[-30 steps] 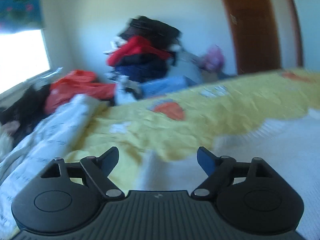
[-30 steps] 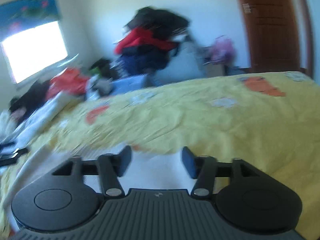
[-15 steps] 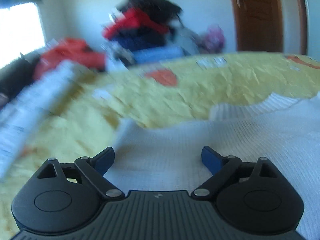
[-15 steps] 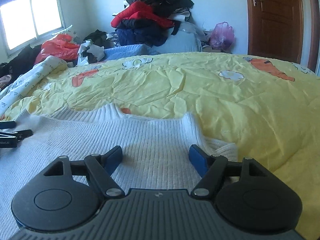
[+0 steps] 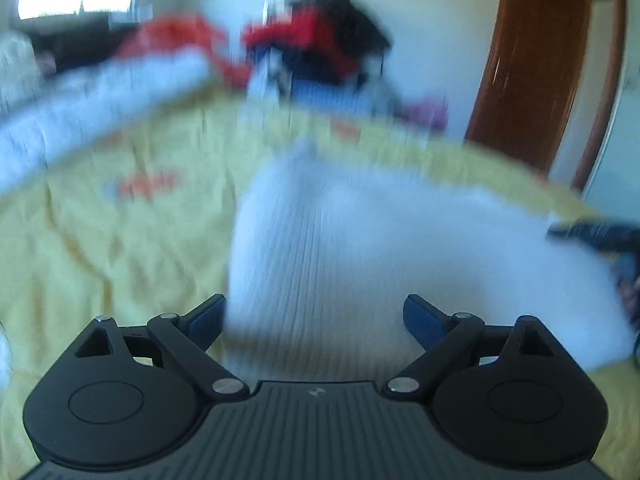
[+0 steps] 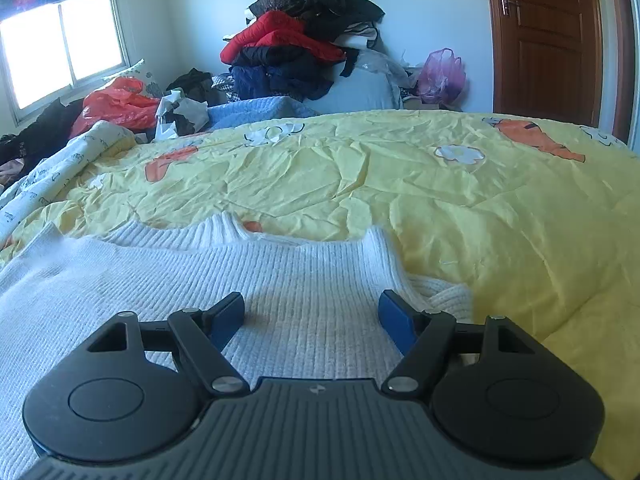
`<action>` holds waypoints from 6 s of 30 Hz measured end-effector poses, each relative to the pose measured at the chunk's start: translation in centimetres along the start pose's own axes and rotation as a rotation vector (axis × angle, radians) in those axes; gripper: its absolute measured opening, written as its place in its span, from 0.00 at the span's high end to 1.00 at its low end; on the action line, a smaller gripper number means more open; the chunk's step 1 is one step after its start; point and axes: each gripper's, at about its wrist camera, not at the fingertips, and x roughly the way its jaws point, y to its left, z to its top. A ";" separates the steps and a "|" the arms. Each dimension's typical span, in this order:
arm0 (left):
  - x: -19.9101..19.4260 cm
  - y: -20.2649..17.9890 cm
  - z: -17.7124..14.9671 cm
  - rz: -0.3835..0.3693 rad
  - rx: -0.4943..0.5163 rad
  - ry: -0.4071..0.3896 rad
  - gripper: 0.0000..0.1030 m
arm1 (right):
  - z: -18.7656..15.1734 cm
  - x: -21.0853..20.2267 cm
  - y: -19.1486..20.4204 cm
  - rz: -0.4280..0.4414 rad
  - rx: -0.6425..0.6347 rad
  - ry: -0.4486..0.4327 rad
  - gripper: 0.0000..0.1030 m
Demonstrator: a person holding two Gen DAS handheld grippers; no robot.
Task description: Fold small clothes
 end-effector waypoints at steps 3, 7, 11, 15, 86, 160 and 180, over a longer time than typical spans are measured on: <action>0.4 0.3 -0.1 0.019 -0.028 -0.019 0.05 | 0.0 0.0 0.1 -0.004 -0.002 -0.001 0.27; -0.4 1.0 0.0 0.022 -0.092 -0.023 0.06 | -0.3 -0.5 1.2 -0.062 -0.056 -0.014 0.27; -2.8 3.2 -0.5 -0.047 -0.267 -0.012 0.06 | -1.2 -5.1 3.2 -0.139 -0.118 -0.161 0.21; -3.6 5.6 -2.2 -0.270 -0.595 0.044 0.06 | -2.9 -8.6 3.7 0.040 -0.114 -0.179 0.01; 1.7 -19.6 -3.4 0.078 0.492 -0.282 0.72 | 4.7 5.3 12.5 0.542 0.102 0.301 0.70; -0.7 -10.9 -1.3 -0.305 0.258 -0.035 0.17 | -1.1 -5.3 -2.2 0.441 0.321 0.251 0.47; -3.4 -11.2 0.1 -0.310 0.345 -0.157 0.00 | -4.1 -12.0 -3.9 0.337 0.385 -0.027 0.38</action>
